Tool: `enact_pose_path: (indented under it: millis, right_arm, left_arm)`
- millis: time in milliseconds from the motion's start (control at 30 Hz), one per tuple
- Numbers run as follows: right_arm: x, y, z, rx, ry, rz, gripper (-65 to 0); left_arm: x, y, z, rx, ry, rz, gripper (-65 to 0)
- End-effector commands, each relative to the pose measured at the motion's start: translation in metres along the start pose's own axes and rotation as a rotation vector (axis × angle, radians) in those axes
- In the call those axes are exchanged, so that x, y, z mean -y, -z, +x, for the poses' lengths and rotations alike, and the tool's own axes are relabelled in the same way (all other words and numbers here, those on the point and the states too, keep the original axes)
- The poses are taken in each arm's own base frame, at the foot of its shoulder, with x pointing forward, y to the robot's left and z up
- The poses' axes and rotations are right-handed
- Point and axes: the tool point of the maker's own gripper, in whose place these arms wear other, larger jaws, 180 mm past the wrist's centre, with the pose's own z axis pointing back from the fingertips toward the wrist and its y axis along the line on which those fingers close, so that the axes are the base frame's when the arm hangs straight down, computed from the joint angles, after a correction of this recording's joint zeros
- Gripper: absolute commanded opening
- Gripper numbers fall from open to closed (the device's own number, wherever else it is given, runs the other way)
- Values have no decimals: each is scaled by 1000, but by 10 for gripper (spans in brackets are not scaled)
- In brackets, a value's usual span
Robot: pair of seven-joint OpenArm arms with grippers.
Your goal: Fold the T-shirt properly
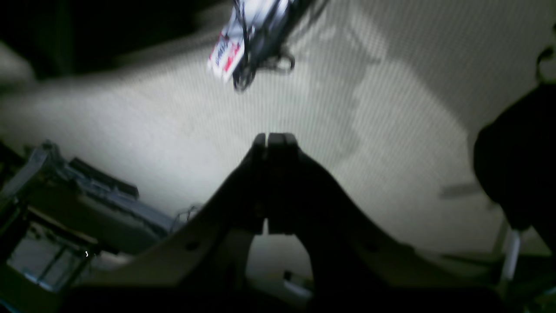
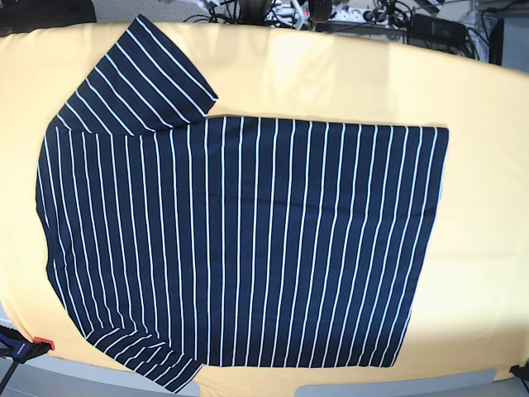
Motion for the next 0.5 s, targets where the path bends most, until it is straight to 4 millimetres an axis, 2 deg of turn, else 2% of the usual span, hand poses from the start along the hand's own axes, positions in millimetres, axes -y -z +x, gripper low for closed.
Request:
enact_pose_path:
  millis: [0,200,333,467]
  right_arm:
    - [-1,-1,-5,2,1,3,-650]
    - [-6,-17,-54,-122,-41,-13,-650]
    - [-13,-41,-68,-136,-81,-39,-650]
    - [-22,-75,-75,-96,-111,-90,-650]
  left_arm:
    - [11,-3,-6,1,-3,-27,-650]
    - [15,-31,-46,-94,28,-42,-650]
    - [15,-60,-61,-142,61,-53,-650]
    - [13,-99,-62,-122,140,-60,-650]
